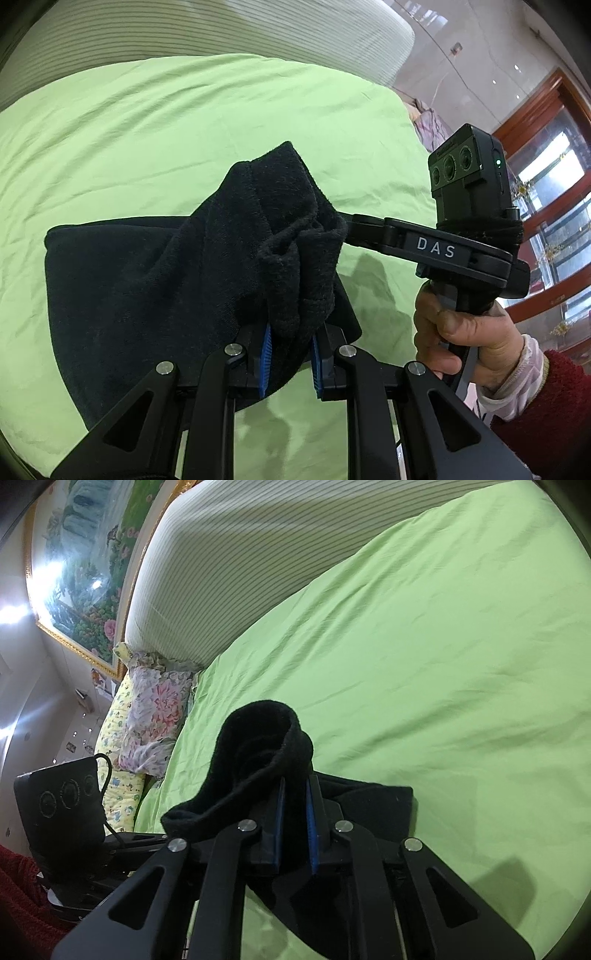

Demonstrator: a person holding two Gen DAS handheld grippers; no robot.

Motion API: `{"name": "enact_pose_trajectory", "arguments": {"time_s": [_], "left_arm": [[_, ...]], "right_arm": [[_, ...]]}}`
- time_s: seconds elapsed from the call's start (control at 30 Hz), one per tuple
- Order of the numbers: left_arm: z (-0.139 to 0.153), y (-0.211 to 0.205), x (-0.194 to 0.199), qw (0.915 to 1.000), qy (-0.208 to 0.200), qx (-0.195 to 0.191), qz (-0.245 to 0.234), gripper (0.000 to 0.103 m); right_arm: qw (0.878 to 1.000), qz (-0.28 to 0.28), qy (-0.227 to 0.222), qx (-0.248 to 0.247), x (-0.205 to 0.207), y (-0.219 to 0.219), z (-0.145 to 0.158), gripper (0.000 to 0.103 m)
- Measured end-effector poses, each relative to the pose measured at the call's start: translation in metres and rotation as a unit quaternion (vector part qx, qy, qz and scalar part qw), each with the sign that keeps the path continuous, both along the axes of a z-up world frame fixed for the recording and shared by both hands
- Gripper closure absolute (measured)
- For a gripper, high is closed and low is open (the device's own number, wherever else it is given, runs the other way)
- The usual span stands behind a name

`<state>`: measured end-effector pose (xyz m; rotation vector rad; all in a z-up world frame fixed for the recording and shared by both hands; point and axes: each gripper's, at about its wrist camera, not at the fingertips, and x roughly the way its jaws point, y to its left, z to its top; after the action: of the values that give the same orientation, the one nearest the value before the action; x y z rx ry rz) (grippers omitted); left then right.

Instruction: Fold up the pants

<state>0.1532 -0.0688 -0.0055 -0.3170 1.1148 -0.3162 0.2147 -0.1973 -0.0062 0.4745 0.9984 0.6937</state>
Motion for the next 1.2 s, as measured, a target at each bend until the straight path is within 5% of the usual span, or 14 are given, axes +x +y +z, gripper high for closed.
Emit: {"name": "enact_pose_trajectory", "arguments": {"time_s": [0.27,0.43,0.53,0.6,0.8,1.2], "left_arm": [[-0.01,-0.012,0.007,0.9997,0.006,0.005,-0.023,0.083],[-0.015,-0.012,0.01,0.999,0.027,-0.019,-0.031,0.064],[-0.013,-0.01,0.008,0.9981,0.03,-0.042,-0.033,0.058],[-0.011,-0.007,0.007,0.9978,0.031,-0.047,-0.035,0.053],[0.006,0.013,0.002,0.9974,0.021,-0.064,-0.023,0.043],[0.001,0.086,-0.002,0.9912,0.041,-0.097,0.081,0.036]], "right_arm": [[0.999,-0.046,0.014,0.001,-0.015,-0.017,-0.005,0.091],[0.995,-0.1,0.016,-0.017,-0.025,-0.033,0.0,0.09],[0.991,-0.131,0.022,-0.025,-0.029,-0.04,0.006,0.076],[0.989,-0.144,0.022,-0.026,-0.032,-0.042,0.011,0.049],[0.986,-0.166,0.011,-0.03,-0.04,-0.037,0.027,0.031],[0.986,-0.147,0.006,-0.082,-0.041,-0.005,0.036,0.023]]}}
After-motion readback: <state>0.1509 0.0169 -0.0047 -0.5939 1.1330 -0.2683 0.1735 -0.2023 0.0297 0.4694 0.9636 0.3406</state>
